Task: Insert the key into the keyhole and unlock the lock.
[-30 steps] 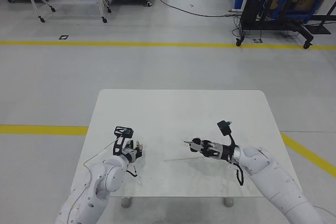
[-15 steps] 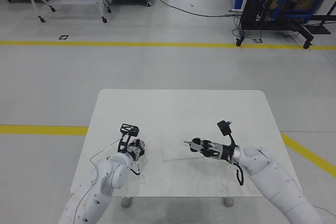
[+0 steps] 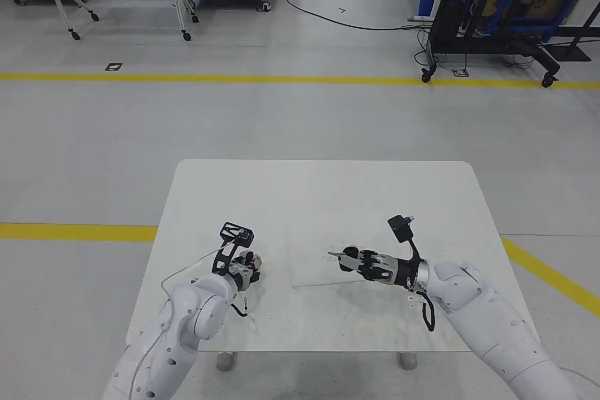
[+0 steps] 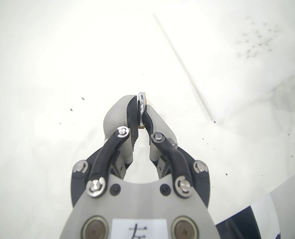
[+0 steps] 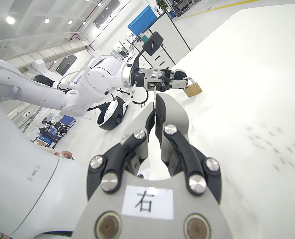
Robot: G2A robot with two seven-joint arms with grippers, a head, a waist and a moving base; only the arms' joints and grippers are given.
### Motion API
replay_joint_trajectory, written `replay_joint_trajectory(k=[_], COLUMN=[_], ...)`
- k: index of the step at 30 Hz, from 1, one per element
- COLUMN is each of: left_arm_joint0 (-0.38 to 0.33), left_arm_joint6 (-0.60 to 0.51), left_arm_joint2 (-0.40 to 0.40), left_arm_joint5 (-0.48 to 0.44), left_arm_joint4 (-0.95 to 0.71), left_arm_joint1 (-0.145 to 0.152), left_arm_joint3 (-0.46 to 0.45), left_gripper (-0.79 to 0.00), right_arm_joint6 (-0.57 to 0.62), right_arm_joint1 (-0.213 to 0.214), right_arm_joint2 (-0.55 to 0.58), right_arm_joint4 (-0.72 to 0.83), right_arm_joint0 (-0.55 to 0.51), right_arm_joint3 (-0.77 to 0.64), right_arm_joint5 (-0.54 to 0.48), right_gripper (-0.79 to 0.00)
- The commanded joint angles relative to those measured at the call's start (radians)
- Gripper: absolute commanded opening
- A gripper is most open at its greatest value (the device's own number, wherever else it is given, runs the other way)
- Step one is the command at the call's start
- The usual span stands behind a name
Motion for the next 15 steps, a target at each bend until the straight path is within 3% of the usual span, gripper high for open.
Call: replay_joint_trajectory(k=[1, 4, 6, 8, 12, 15], left_arm_joint0=[-0.004, -0.008, -0.012, -0.015, -0.032, -0.046], left_arm_joint6=[-0.009, -0.013, -0.015, -0.015, -0.031, -0.043], left_arm_joint2=[0.002, 0.007, 0.011, 0.015, 0.024, 0.030], left_arm_joint5=[0.000, 0.001, 0.001, 0.002, 0.001, 0.007], left_arm_joint4=[0.003, 0.005, 0.009, 0.008, 0.023, 0.033], left_arm_joint1=[-0.001, -0.003, -0.005, -0.007, -0.010, -0.013], left_arm_joint3=[0.001, 0.003, 0.009, 0.016, 0.030, 0.035], left_gripper=[-0.785, -0.785, -0.674, -0.625, -0.662, -0.594], right_arm_joint6=[0.000, 0.000, 0.000, 0.000, 0.000, 0.000], right_arm_joint1=[0.000, 0.000, 0.000, 0.000, 0.000, 0.000], right_arm_joint2=[0.000, 0.000, 0.000, 0.000, 0.000, 0.000], right_arm_joint4=[0.000, 0.000, 0.000, 0.000, 0.000, 0.000], right_arm_joint0=[0.000, 0.000, 0.000, 0.000, 0.000, 0.000], right_arm_joint3=[0.000, 0.000, 0.000, 0.000, 0.000, 0.000], right_arm_joint5=[0.000, 0.000, 0.000, 0.000, 0.000, 0.000], right_gripper=[-0.785, -0.785, -0.785, -0.785, -0.785, -0.785])
